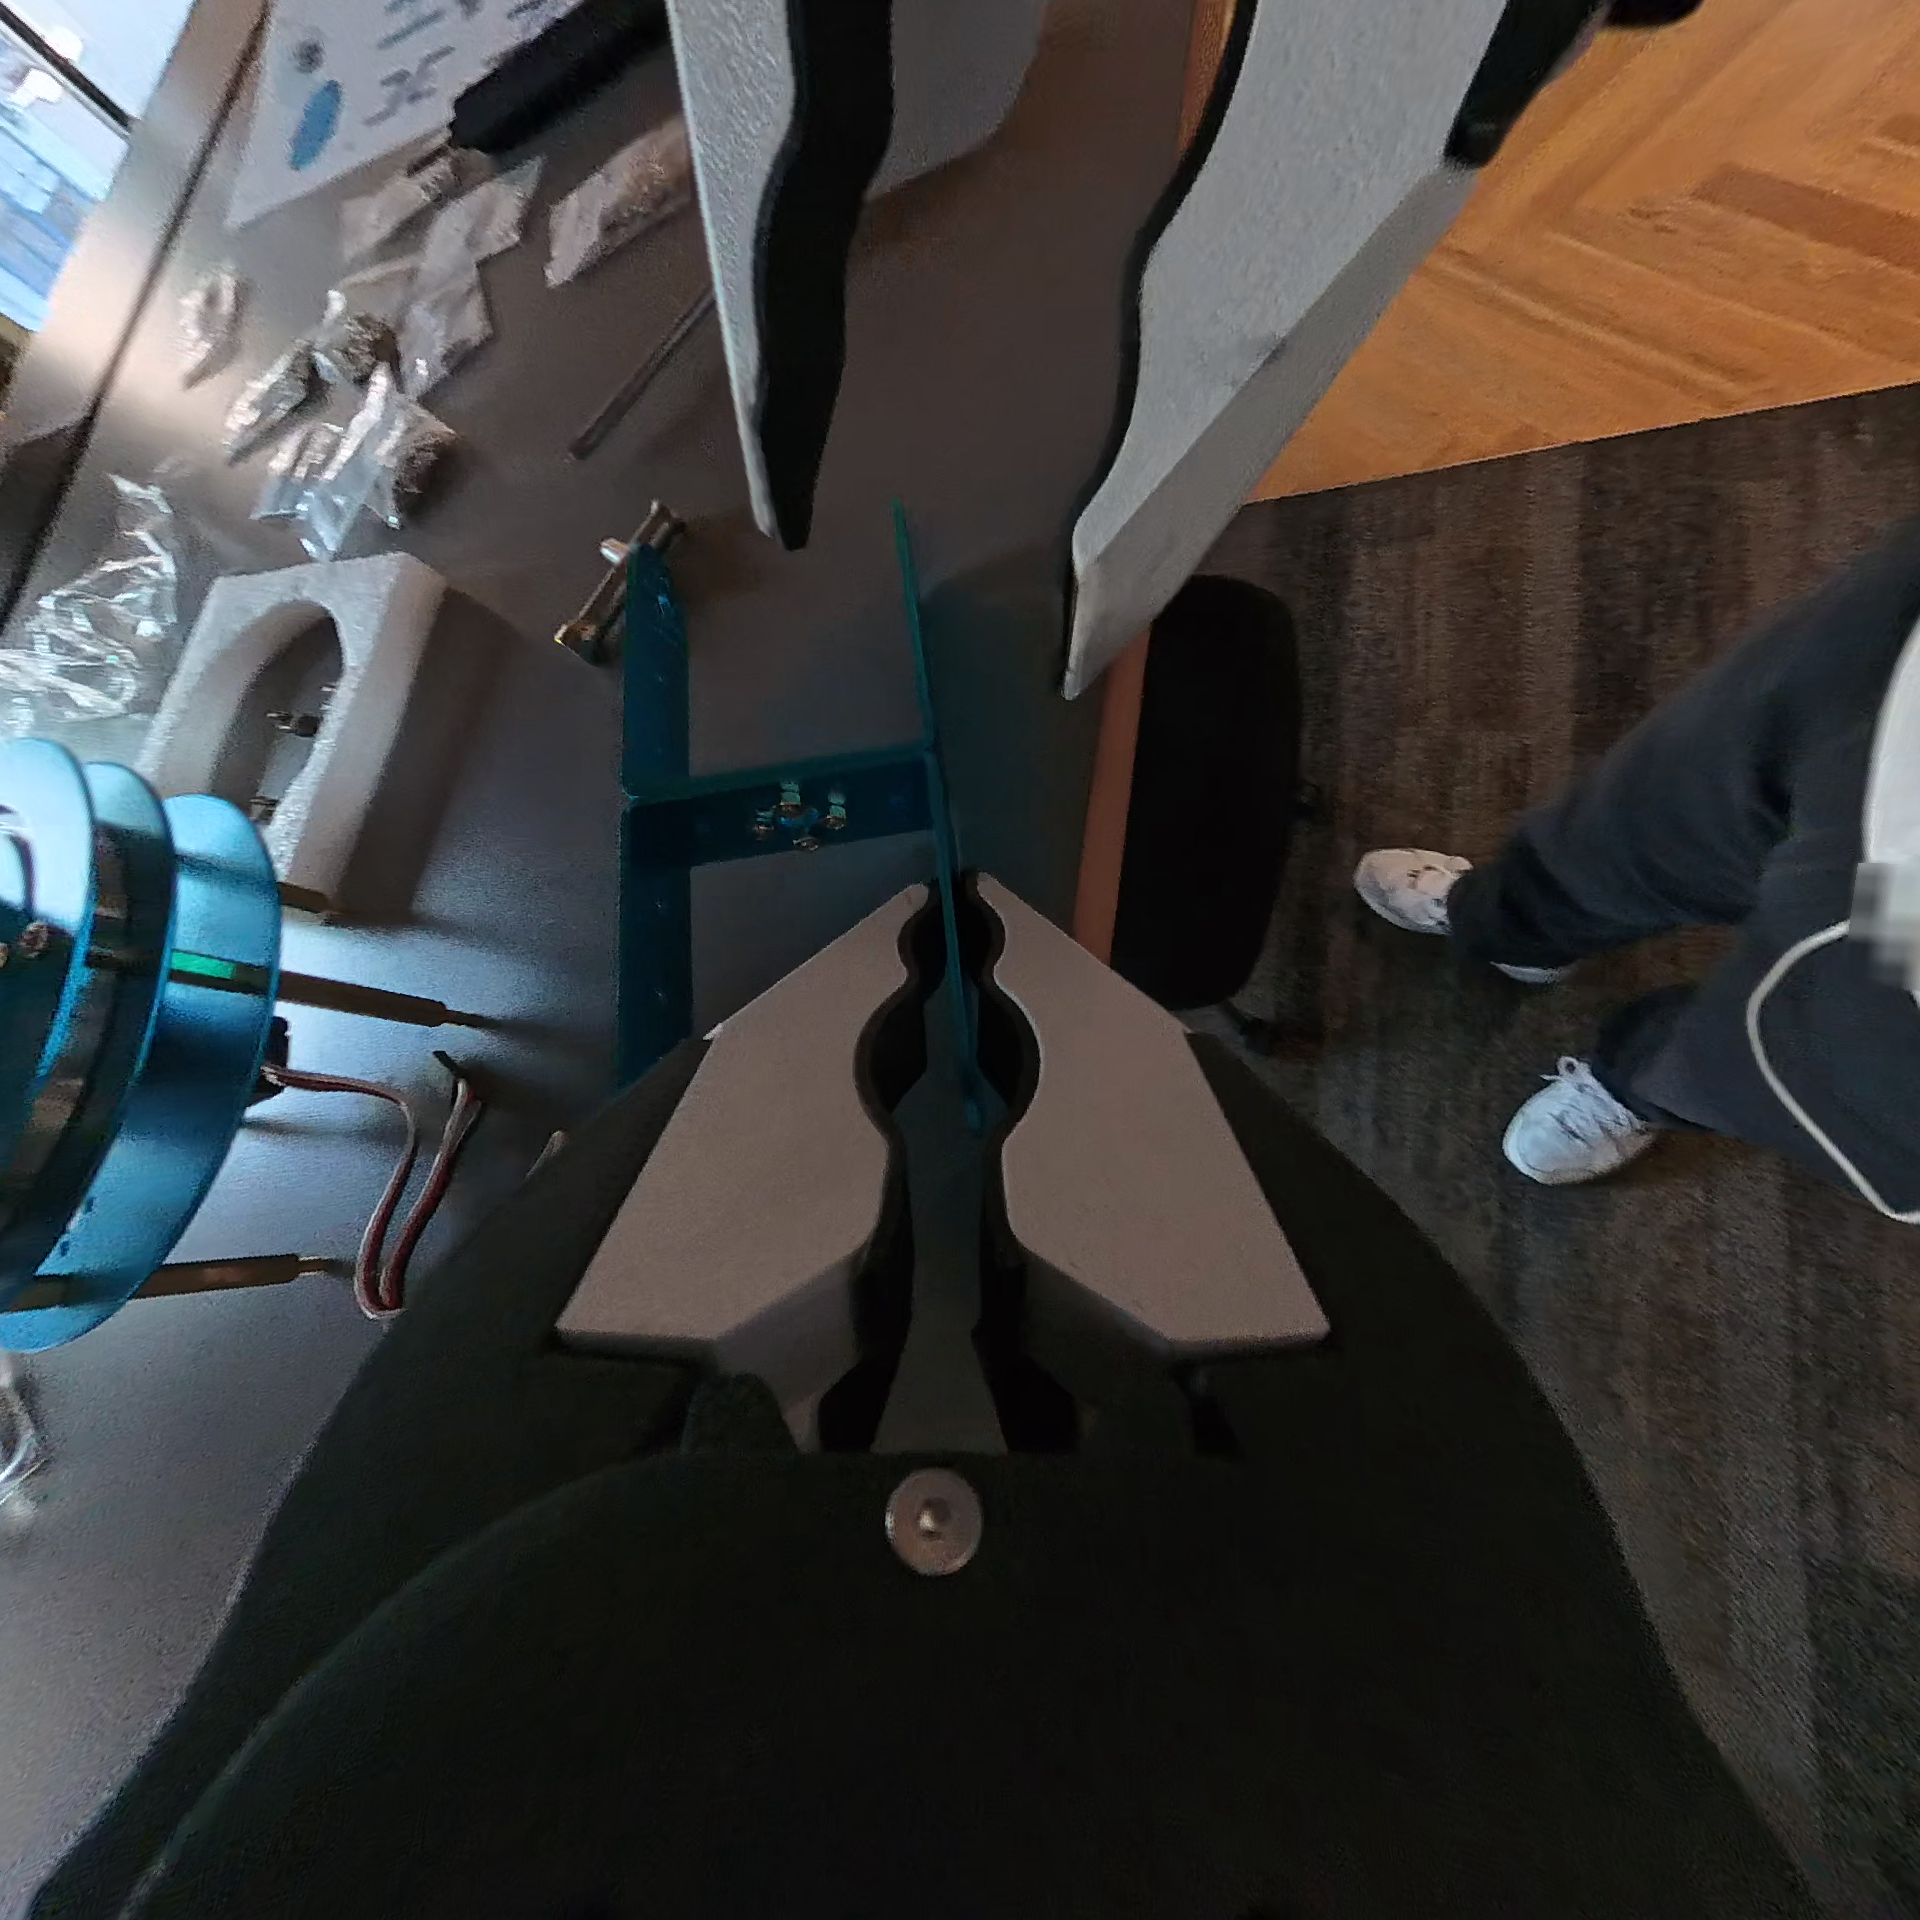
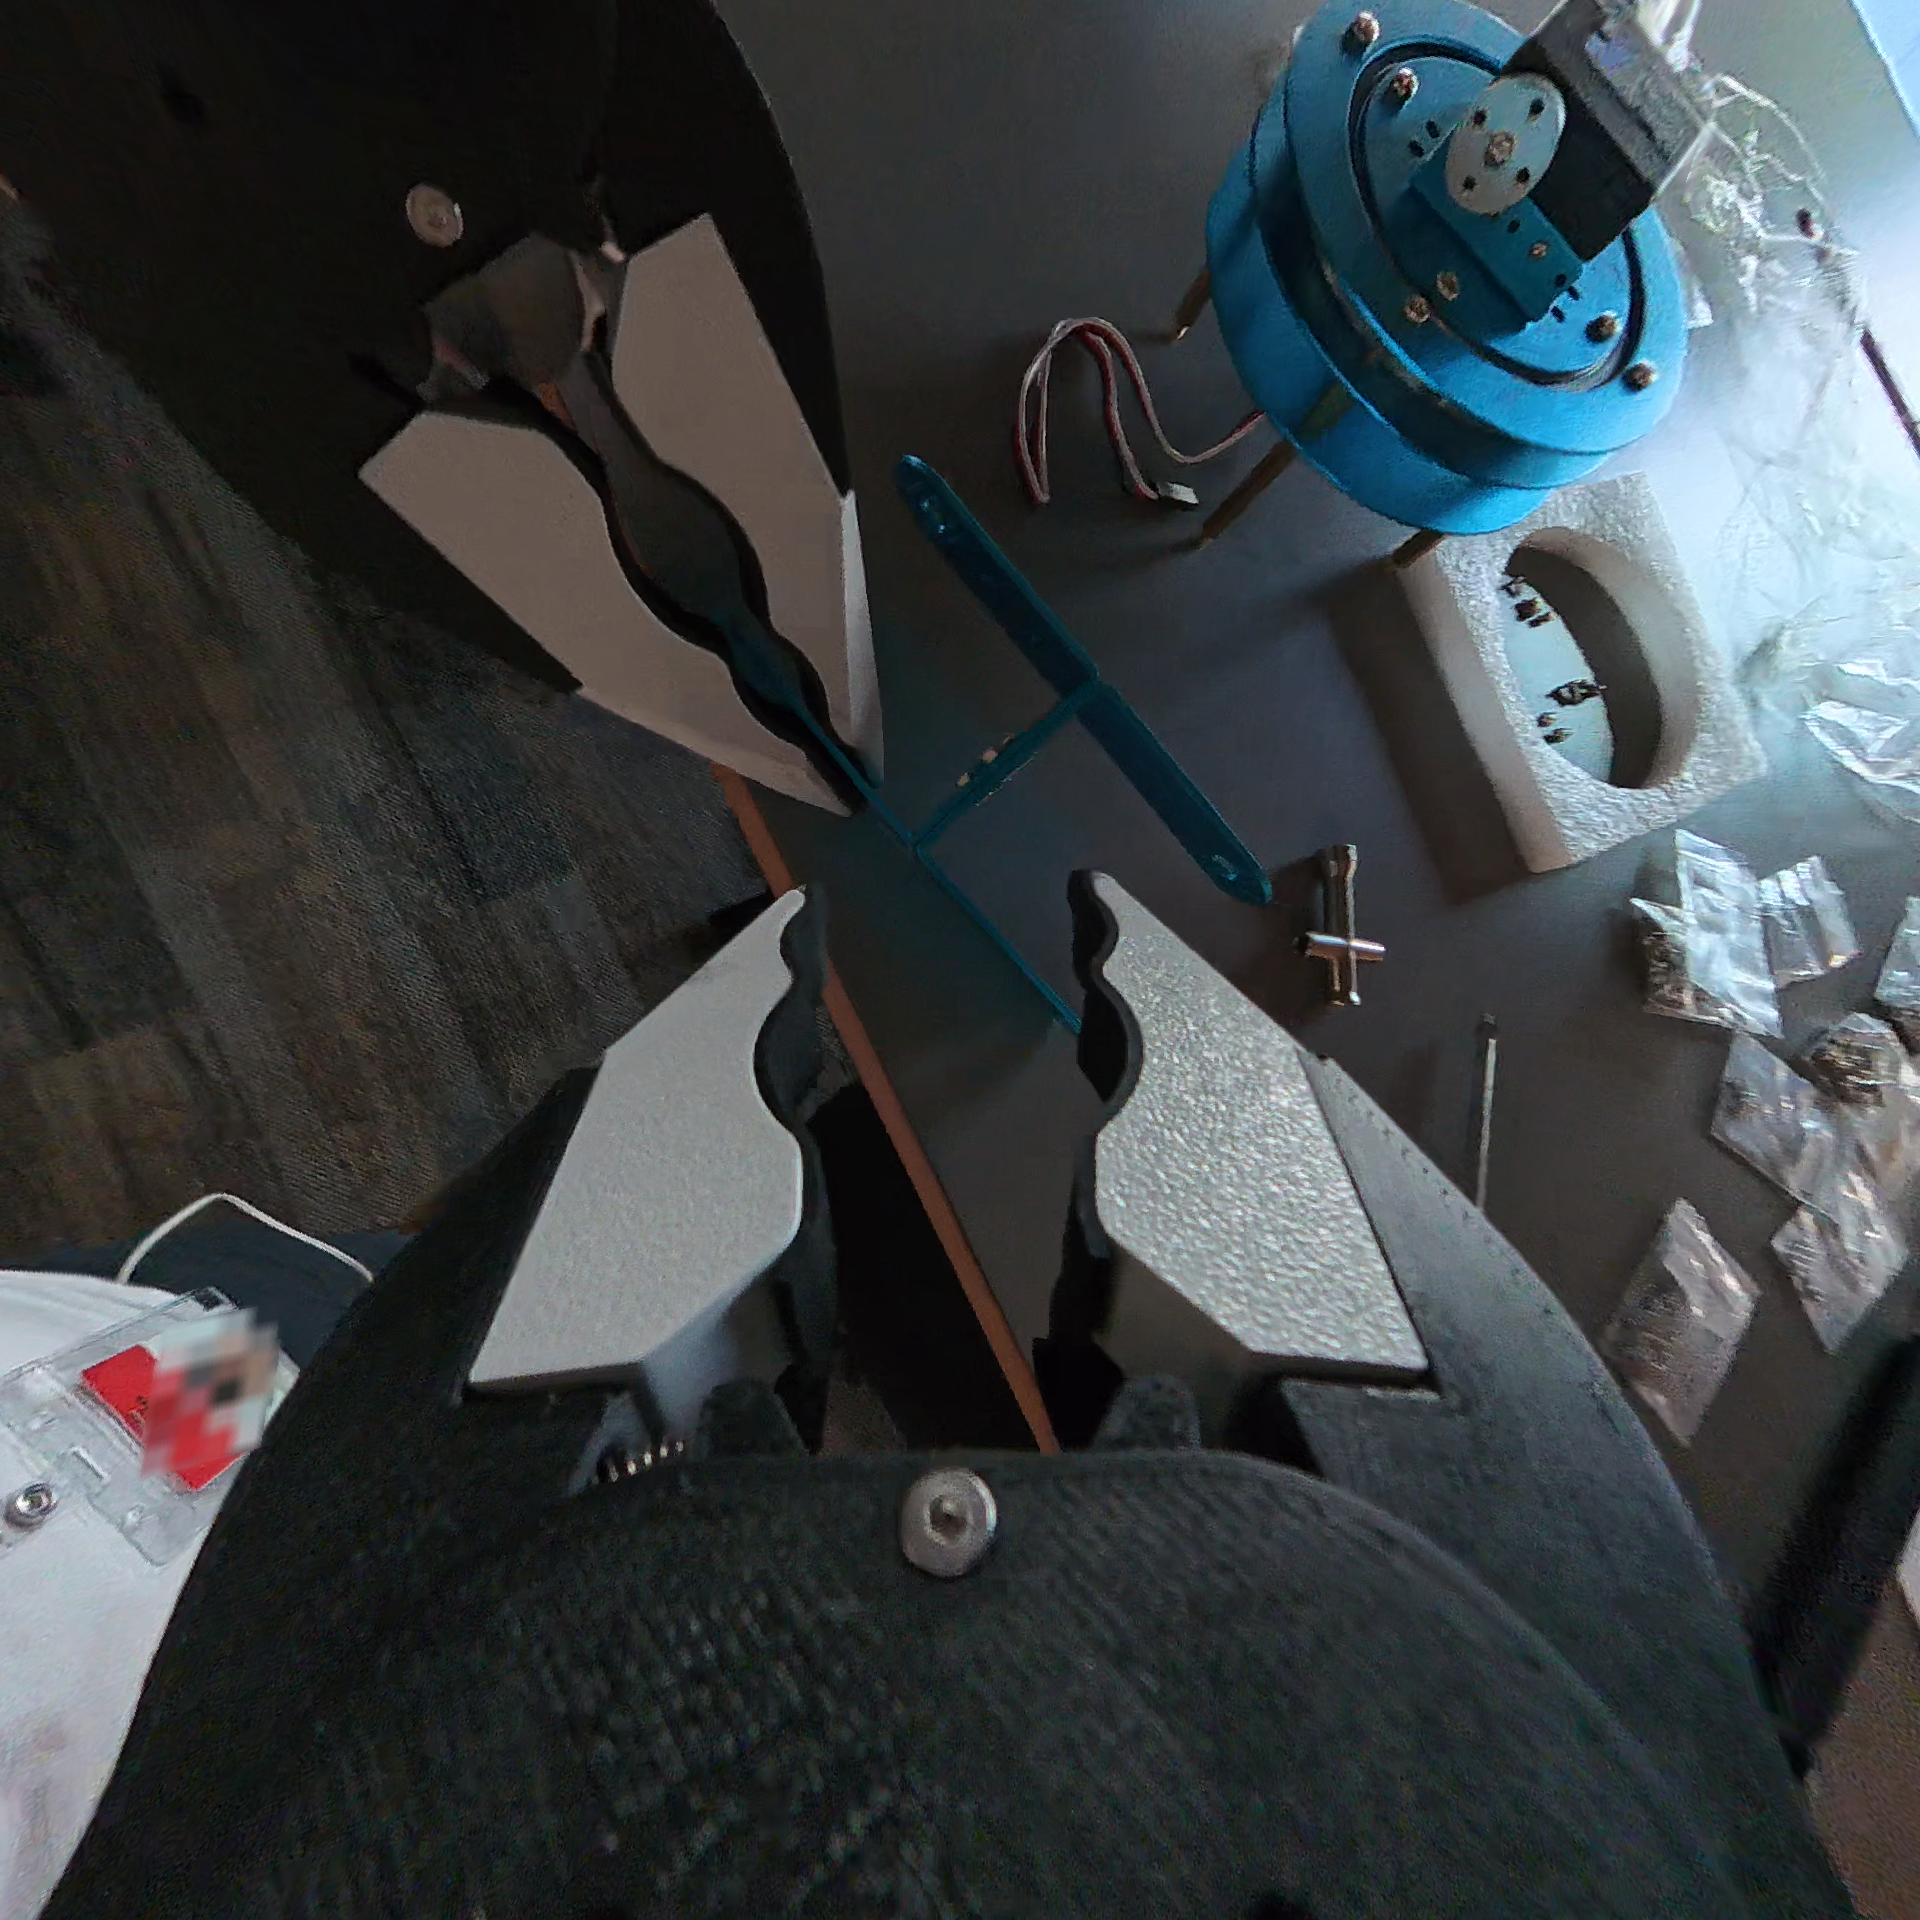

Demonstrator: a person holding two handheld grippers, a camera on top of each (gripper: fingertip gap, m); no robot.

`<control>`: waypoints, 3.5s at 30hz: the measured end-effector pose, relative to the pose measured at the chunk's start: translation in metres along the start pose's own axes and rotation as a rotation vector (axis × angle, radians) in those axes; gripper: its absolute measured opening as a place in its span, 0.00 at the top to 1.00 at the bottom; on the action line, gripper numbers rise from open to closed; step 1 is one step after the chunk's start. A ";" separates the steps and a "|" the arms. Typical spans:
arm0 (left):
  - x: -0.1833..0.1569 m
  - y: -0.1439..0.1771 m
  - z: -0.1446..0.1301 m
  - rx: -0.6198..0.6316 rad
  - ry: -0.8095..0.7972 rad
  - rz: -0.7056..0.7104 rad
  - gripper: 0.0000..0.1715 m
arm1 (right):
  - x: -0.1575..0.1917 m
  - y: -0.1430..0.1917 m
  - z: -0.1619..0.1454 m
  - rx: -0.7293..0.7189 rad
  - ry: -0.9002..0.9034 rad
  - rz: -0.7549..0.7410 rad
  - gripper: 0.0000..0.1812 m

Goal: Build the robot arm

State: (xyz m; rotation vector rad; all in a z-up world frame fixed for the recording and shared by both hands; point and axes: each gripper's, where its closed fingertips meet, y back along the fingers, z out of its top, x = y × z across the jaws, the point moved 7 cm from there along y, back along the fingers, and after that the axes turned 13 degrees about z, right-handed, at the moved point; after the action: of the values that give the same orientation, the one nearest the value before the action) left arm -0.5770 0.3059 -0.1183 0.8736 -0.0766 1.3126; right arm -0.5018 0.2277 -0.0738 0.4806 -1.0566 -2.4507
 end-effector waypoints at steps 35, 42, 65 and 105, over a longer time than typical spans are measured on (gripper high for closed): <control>0.021 -0.039 0.048 0.506 0.920 0.491 0.83 | -0.085 0.134 -0.208 -0.247 0.184 0.263 0.85; 0.021 -0.054 0.044 0.771 0.983 0.603 0.96 | -0.136 0.192 -0.288 -0.226 0.141 0.284 0.85; 0.045 -0.018 -0.001 0.812 1.130 0.690 0.96 | -0.226 0.259 -0.379 -0.288 0.002 0.123 0.85; 0.150 -0.331 0.256 0.078 0.560 0.642 1.00 | -0.401 0.230 -0.341 -0.449 0.040 -0.185 1.00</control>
State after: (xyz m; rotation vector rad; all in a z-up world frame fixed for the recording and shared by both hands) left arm -0.1410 0.2756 -0.0349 0.5262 0.1486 2.1358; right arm 0.0549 0.0854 -0.0668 0.4907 -0.4348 -2.7173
